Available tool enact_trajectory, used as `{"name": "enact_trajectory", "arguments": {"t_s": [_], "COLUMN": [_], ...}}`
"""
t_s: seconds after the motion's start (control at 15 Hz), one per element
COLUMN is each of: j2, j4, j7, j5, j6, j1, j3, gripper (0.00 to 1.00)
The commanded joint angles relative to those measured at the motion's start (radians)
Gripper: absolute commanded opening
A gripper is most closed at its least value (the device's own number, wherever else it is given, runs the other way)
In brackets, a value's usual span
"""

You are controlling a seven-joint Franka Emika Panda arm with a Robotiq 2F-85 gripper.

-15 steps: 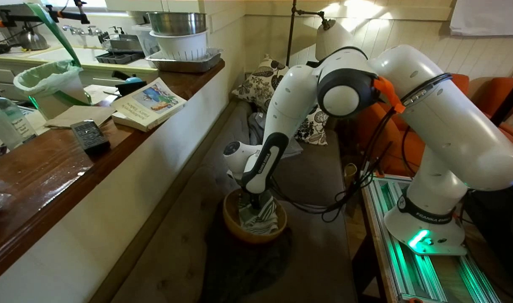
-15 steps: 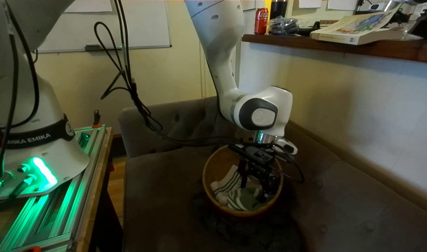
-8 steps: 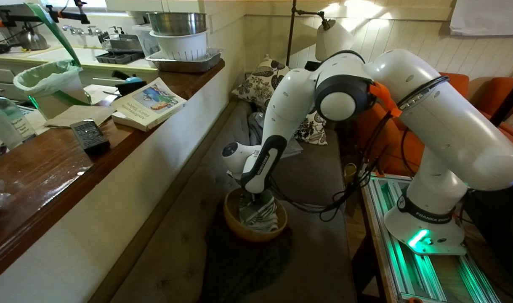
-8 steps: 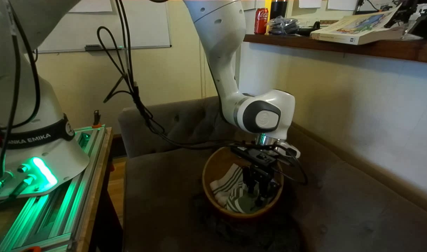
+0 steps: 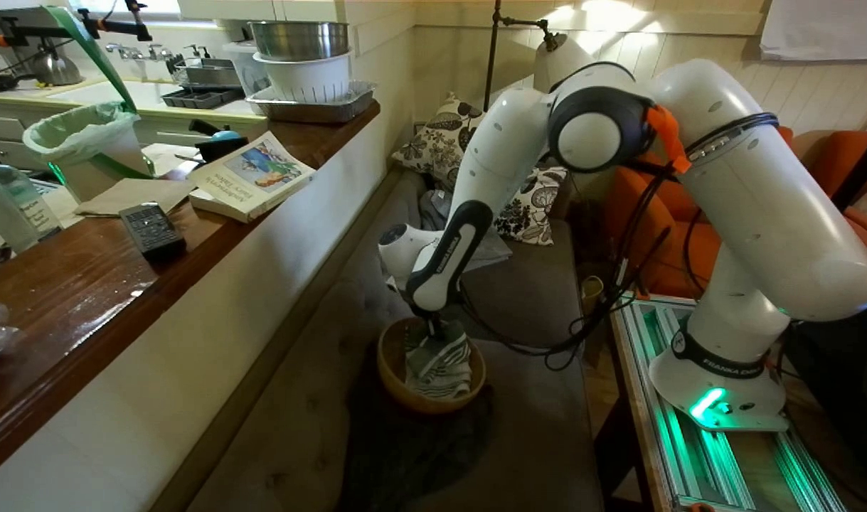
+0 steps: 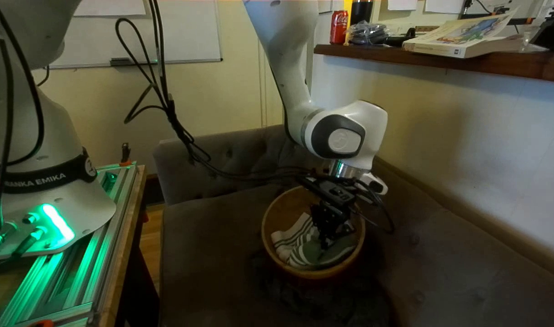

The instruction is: Take the towel out of the wooden bowl and place it on the left armrest of the sofa.

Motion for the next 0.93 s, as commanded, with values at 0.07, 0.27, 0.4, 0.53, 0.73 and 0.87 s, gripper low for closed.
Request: {"name": "enact_trajectory", "arguments": {"t_s": [0.07, 0.27, 0.4, 0.53, 0.73, 0.87], "j2": [-0.292, -0.449, -0.552, -0.634, -0.666, -0.639], "j4": [-0.27, -0.394, -0.467, -0.513, -0.552, -0.515], "j7": [-0.208, -0.349, -0.453, -0.501, -0.395, -0.421], "j5": [0.149, 0.333, 0.498, 0.615, 0.576, 0.591], "j6": [0.005, -0.002, -0.011, -0.064, -0.05, -0.063], "j1": [-0.173, -0.262, -0.283, -0.222, -0.065, -0.037], "j3": [0.169, 0.273, 0.329, 0.343, 0.287, 0.257], "gripper": [0.02, 0.02, 0.02, 0.02, 0.02, 0.07]}}
